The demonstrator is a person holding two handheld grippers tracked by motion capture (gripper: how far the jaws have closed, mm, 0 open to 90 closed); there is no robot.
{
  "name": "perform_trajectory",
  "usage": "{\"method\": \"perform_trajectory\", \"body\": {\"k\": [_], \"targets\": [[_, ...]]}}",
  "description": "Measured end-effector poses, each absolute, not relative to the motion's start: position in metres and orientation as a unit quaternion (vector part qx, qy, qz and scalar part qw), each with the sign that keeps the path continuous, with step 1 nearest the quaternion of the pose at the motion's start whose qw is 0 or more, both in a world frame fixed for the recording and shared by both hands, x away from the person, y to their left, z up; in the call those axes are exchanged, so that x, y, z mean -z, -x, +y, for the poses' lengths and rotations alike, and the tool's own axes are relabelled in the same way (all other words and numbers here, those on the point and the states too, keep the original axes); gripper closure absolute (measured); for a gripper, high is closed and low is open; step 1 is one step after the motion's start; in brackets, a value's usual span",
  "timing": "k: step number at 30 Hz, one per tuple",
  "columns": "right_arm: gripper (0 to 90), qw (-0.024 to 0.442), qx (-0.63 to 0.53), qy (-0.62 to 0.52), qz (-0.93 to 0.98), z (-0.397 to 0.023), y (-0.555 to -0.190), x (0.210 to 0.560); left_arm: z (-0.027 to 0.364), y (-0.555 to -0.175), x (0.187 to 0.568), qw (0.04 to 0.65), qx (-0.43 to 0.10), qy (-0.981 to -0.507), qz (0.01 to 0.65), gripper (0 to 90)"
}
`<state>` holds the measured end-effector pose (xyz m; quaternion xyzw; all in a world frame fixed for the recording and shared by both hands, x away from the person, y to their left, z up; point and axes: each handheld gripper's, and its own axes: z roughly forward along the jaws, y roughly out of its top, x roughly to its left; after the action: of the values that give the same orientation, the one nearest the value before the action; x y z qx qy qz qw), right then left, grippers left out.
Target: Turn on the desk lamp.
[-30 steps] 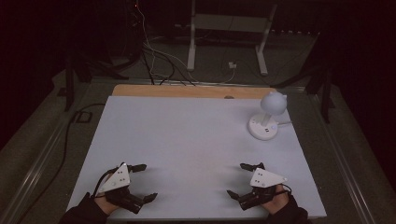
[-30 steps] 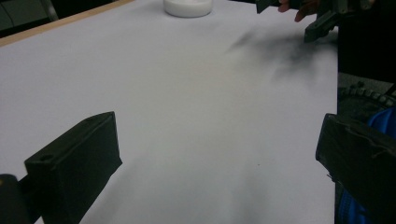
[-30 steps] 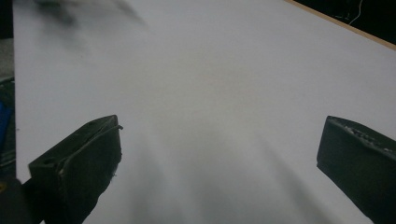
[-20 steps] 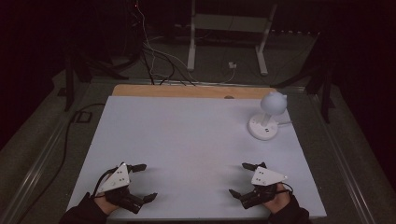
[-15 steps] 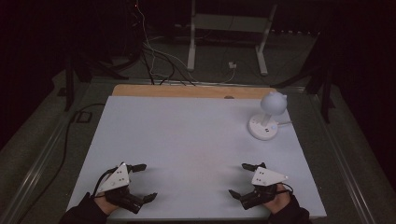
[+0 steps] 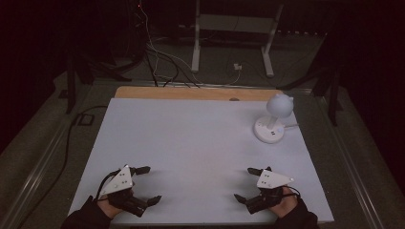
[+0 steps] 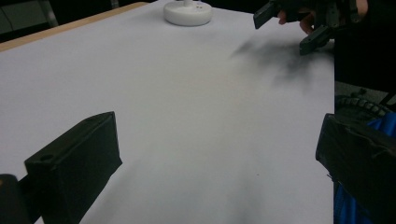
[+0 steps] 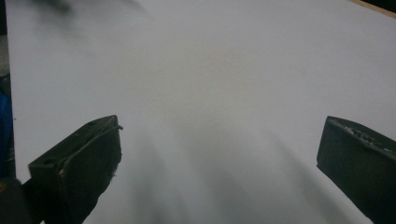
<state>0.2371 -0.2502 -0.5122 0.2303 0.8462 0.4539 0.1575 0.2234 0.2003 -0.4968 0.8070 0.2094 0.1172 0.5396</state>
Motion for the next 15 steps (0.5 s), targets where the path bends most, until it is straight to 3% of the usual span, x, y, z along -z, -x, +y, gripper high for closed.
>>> {"method": "perform_trajectory", "body": {"k": [15], "targets": [[0.0, 0.138, -0.465, -0.233, 0.843, -0.24, -0.232, 0.494, 0.2, -0.22, 0.497, 0.536, -0.115, -0.81, 0.206, 0.3]]}}
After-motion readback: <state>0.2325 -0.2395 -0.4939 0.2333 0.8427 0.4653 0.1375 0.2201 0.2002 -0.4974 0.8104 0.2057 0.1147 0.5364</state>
